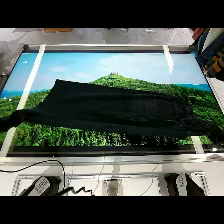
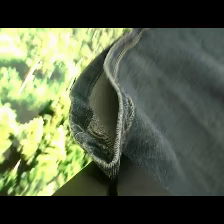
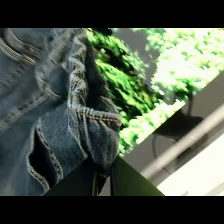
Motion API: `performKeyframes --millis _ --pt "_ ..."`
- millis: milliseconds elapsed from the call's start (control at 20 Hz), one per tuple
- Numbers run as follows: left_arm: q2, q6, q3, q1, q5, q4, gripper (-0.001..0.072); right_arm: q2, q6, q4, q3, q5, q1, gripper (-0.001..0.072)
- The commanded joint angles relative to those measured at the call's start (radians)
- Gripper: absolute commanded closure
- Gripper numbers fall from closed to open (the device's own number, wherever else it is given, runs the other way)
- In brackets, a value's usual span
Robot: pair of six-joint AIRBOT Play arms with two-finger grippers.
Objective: Fold the clothes and pants, and hang the long-sleeved shirts on hangers.
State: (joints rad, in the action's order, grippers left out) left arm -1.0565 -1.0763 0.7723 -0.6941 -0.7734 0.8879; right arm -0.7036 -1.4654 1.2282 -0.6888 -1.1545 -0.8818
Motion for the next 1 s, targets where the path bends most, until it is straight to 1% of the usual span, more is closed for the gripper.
performKeyframes --millis 0,100,200,350,450,600,750,850,950 --pt "-0.05 -0.117 0.07 0.094 0.16 -0.006 0.0695 0.008 -0.027 -0.047 -0.021 0.042 0.011 0.0682" --pt "-0.137 -0.185 0.18 0.161 0.184 -0.005 0.0695 -0.01 -0.046 -0.039 -0.06 0.053 0.055 0.0683" --pt "-0.251 -0.267 0.313 0.227 0.17 0.024 0.0695 -0.06 -0.084 -0.001 -0.116 0.071 0.128 0.0683" --pt "-0.433 -0.434 0.53 0.316 0.081 0.167 0.0696 -0.211 -0.129 0.089 -0.244 0.073 0.254 0.0683" --pt "-0.541 -0.523 0.674 0.362 -0.003 0.274 0.0695 -0.35 -0.15 0.096 -0.358 0.073 0.317 0.0683" --pt "-0.669 -0.612 0.861 0.397 -0.085 0.351 0.0695 -0.579 -0.186 0.103 -0.546 0.059 0.379 0.0683" --pt "-0.758 -0.649 0.985 0.407 -0.087 0.353 0.0695 -0.786 -0.25 0.111 -0.71 0.047 0.416 0.0683" --pt "-0.799 -0.663 1.028 0.412 -0.071 0.353 0.0695 -0.878 -0.296 0.103 -0.777 0.094 0.43 0.0682" --pt "-0.834 -0.702 1.039 0.414 -0.035 0.353 0.0694 -0.926 -0.309 0.064 -0.799 0.201 0.439 0.0681"
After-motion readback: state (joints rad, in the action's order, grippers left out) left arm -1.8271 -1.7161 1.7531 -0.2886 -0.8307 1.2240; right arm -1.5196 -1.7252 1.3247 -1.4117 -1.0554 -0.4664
